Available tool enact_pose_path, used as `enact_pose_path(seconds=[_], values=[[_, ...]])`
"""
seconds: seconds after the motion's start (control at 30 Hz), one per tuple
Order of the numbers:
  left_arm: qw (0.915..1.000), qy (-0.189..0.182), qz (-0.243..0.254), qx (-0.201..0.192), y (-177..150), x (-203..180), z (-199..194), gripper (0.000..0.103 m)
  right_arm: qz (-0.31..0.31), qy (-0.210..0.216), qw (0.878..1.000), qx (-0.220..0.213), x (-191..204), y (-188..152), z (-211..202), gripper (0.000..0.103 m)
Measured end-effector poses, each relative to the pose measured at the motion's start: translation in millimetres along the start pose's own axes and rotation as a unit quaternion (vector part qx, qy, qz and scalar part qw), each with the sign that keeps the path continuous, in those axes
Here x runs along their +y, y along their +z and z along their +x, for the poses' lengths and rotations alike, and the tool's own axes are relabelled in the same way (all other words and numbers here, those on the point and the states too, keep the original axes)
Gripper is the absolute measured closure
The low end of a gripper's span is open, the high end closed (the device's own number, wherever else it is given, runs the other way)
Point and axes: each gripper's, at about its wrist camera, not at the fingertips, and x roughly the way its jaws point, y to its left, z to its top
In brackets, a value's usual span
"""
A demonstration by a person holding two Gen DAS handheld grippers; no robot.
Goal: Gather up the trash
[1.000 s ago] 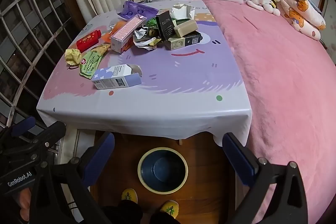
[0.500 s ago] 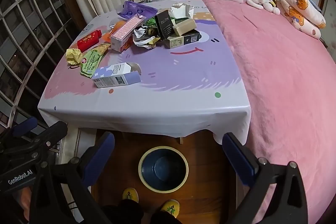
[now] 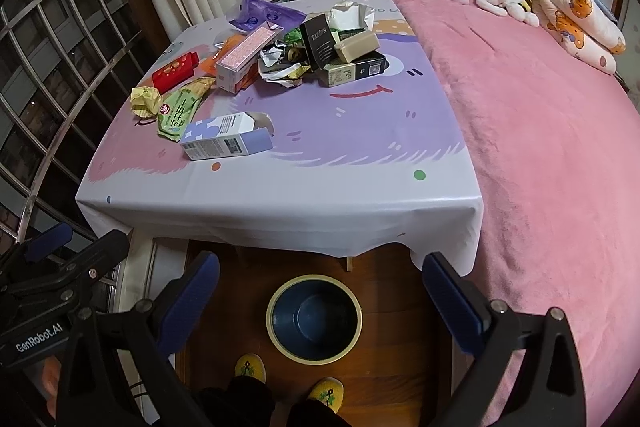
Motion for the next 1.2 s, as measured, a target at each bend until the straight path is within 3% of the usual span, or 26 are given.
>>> enact_pose_path(seconds=[0.8, 1.2], values=[[0.9997, 0.019, 0.006, -0.015, -0.6, 7.0, -16.4, 0.005, 0.003, 0.035, 0.999, 0.001, 11.5, 0.6, 0.4, 0.007], [0.9983, 0.033, -0.045, -0.016, 54.1, 81.2, 6.4, 0.005, -0.014, 0.049, 0.999, -0.007, 61.6, 46.4, 25.1, 0.014]])
